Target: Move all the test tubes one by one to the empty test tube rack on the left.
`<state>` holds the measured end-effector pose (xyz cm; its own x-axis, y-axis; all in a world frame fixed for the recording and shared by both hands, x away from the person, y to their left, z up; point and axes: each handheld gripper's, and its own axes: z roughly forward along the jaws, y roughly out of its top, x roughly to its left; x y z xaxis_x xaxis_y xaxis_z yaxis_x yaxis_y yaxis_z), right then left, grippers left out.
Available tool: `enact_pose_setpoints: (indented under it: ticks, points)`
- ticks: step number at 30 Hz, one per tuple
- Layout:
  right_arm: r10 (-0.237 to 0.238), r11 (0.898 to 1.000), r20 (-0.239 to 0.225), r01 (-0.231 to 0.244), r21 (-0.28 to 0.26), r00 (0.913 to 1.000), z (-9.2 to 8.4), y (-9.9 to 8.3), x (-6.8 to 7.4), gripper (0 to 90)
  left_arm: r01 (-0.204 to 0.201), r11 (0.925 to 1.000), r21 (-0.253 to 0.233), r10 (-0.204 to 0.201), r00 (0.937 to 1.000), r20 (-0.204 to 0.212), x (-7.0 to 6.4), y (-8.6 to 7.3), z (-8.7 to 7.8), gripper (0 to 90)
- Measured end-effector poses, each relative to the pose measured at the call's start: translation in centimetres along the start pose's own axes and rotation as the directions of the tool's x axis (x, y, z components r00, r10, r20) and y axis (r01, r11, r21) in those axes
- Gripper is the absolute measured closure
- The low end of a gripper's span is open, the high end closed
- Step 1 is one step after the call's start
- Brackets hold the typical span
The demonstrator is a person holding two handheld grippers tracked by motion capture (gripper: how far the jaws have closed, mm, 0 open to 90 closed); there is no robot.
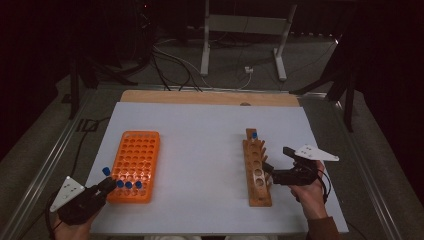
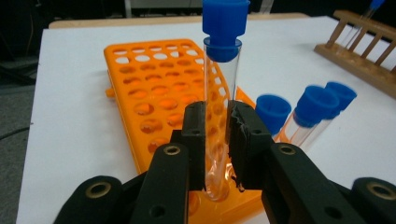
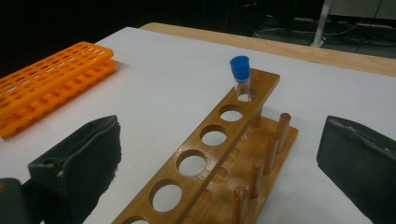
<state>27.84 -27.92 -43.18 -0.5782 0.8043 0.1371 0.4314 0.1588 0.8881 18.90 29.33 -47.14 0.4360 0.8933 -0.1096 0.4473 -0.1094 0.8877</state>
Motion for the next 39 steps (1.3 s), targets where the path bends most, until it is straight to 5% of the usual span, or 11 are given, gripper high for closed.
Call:
enact_pose_setpoints:
  ticks: [8,21,29,39]
  points:
    - [0.001,1.0,-0.001,-0.001,0.0,1.0,0.0,0.0,0.0,0.1,-0.054,0.9918,0.116,0.056,0.9984,-0.013,-0.5,-0.3,1.0,78.3]
    - [-0.001,1.0,-0.003,0.001,0.003,1.0,0.1,-0.1,0.0,0.1,-0.075,0.9844,0.159,0.078,0.9969,-0.011,-0.6,-0.5,1.2,78.5]
    - [0.003,1.0,-0.002,-0.003,0.006,1.0,0.1,-0.2,0.0,0.1,-0.122,0.9689,0.215,0.13,0.9914,-0.02,-1.1,-0.7,1.4,78.6]
    - [0.0,1.0,-0.004,0.0,0.007,1.0,0.2,-0.2,0.0,0.1,-0.112,0.9705,0.213,0.117,0.9931,-0.012,-0.9,-0.7,1.3,78.0]
